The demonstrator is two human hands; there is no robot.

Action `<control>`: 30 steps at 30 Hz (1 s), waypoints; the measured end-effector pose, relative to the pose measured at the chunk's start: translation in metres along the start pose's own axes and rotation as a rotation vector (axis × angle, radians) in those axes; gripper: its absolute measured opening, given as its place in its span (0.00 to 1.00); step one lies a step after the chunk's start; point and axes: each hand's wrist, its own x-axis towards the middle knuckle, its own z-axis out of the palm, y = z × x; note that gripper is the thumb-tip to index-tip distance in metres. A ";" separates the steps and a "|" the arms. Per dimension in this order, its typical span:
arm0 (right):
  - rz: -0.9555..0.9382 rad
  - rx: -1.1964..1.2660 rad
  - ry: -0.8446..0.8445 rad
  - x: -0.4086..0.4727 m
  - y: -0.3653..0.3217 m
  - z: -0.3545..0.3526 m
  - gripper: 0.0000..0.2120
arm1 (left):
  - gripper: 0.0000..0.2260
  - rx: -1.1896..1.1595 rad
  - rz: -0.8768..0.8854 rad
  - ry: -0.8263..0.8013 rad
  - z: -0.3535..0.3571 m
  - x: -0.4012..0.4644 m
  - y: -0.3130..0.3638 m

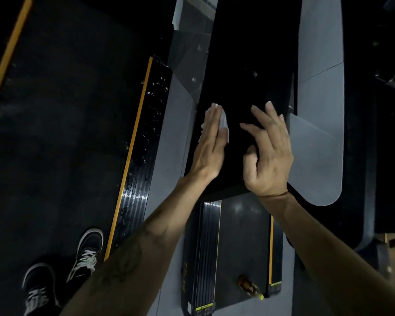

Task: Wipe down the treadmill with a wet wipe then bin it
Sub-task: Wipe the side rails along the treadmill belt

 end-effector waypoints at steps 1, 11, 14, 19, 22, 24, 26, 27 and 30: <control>0.001 0.006 -0.006 0.000 0.000 -0.001 0.22 | 0.25 -0.009 0.003 0.002 0.001 -0.002 0.001; 0.047 0.033 0.005 0.002 0.000 -0.001 0.26 | 0.23 0.021 0.247 -0.084 0.010 -0.022 0.020; 0.037 0.049 0.002 0.002 0.000 -0.001 0.29 | 0.24 0.071 0.238 -0.060 0.004 0.007 0.021; 0.044 0.051 0.000 0.001 0.002 -0.001 0.30 | 0.25 0.007 0.095 0.017 0.009 0.003 0.011; 0.038 0.048 0.001 0.002 0.001 -0.001 0.29 | 0.25 -0.013 0.117 0.008 0.013 -0.020 0.007; 0.037 0.043 0.004 0.003 0.002 0.000 0.29 | 0.24 -0.031 0.170 -0.017 0.016 -0.030 0.008; 0.038 0.040 0.003 0.003 0.002 -0.001 0.29 | 0.24 -0.036 0.185 -0.051 0.014 -0.025 0.016; 0.039 0.044 0.001 0.002 0.002 -0.001 0.29 | 0.23 -0.024 0.187 -0.071 0.013 -0.018 0.021; 0.041 0.056 -0.001 0.002 0.002 -0.001 0.30 | 0.25 0.053 0.207 -0.094 0.007 0.015 0.032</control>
